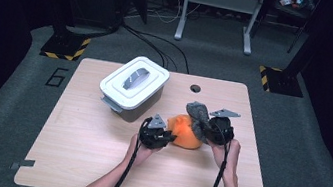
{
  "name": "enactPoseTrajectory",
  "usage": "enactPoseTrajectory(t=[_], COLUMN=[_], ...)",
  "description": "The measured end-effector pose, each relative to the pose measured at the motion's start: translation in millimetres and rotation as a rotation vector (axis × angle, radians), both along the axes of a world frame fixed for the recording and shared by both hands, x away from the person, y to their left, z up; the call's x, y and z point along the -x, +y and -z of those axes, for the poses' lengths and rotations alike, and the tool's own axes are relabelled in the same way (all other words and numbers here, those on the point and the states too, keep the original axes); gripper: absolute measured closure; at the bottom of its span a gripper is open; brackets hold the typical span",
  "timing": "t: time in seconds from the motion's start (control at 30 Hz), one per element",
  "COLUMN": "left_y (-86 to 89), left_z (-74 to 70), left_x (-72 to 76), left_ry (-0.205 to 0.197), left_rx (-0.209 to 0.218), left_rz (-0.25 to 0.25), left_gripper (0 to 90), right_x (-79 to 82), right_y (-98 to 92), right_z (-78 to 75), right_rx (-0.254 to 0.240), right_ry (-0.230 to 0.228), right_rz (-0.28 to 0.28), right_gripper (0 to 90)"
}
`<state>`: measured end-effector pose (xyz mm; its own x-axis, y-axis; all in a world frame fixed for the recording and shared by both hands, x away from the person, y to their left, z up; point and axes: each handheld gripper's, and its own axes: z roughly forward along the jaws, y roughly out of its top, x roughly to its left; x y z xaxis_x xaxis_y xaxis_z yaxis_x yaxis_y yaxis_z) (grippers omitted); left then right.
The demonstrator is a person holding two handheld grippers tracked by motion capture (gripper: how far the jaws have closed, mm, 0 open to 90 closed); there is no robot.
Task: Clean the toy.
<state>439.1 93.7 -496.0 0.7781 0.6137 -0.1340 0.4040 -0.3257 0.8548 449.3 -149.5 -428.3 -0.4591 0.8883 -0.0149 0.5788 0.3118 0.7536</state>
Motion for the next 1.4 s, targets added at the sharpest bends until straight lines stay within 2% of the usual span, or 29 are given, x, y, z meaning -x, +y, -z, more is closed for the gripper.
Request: enactPoseTrajectory(t=[0.2,0.33,0.7,0.8,0.83,0.93,1.07,1.27,1.4], left_y=[-1.6,-0.8,-0.2,0.3,0.4,0.6,2.0,3.0,2.9], left_z=[0.6,0.5,1.0,1.1,1.1,1.1,1.6,2.4,2.3], left_x=[1.0,0.3,0.1,0.1,0.2,0.5,0.0,-0.1,-0.2], left_ry=[0.007,0.004,0.006,0.008,0.007,0.004,0.004,0.007,0.007], left_rx=[0.012,0.006,0.007,0.006,0.006,0.002,0.002,0.008,0.01], left_rz=[-0.003,-0.002,-0.005,-0.005,-0.007,-0.007,-0.009,-0.011,-0.012], left_gripper=[75.1,75.2,75.2,75.2,75.2,75.2,75.2,75.2,75.2], right_x=[-4.4,-5.8,-21.5,-24.8,-24.5,-24.3,-18.3,-3.4,7.0], right_y=[-16.0,-20.7,-35.8,-36.2,-35.3,-37.7,-42.1,-49.8,-50.4], right_z=[11.9,15.4,50.4,62.7,65.8,69.0,57.9,28.0,6.2], right_rx=[-0.009,-0.025,0.008,0.022,0.013,0.0,0.004,-0.022,-0.05], right_ry=[0.026,0.057,0.17,0.209,0.235,0.225,0.197,0.115,0.059], right_rz=[0.029,0.056,0.107,0.109,0.122,0.112,0.117,0.11,0.077], right_gripper=[75.5,75.5,75.4,75.3,75.4,75.4,75.6,75.6,75.6])
